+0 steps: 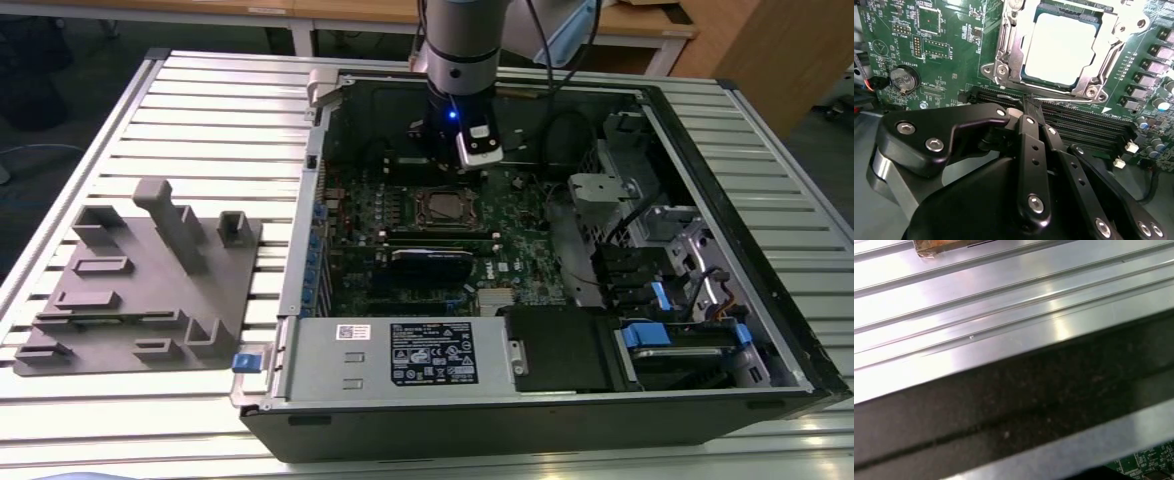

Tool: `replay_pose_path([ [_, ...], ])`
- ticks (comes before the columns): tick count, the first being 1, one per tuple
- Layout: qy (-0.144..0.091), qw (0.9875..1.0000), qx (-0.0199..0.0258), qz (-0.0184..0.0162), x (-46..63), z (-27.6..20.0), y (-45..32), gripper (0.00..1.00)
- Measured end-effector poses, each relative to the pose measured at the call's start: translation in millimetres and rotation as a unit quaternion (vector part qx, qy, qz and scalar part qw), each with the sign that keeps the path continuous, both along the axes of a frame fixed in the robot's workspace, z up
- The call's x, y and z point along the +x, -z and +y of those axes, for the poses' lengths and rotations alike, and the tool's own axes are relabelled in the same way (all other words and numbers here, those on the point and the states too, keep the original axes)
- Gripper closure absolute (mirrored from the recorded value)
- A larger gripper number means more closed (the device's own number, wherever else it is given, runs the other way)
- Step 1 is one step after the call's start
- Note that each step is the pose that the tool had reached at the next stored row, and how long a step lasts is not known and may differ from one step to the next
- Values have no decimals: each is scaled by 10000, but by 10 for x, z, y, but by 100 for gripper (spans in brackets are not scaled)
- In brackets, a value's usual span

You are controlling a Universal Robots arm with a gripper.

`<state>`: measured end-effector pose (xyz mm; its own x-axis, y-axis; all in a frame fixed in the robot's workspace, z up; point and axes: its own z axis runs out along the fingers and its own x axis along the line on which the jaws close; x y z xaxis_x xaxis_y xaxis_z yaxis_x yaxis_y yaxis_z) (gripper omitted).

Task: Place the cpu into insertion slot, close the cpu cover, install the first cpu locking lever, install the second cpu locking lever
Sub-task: 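Install the first cpu locking lever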

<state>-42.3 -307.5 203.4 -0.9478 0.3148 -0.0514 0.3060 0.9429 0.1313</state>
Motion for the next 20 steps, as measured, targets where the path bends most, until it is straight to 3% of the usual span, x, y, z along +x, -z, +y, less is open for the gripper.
replay_pose_path([
  [7,-1,9999,1,-126,-13,-1,8,89],
  [17,0,9998,13,-210,-67,-1,13,89],
  [20,-1,9996,13,-264,-78,-1,17,89],
])
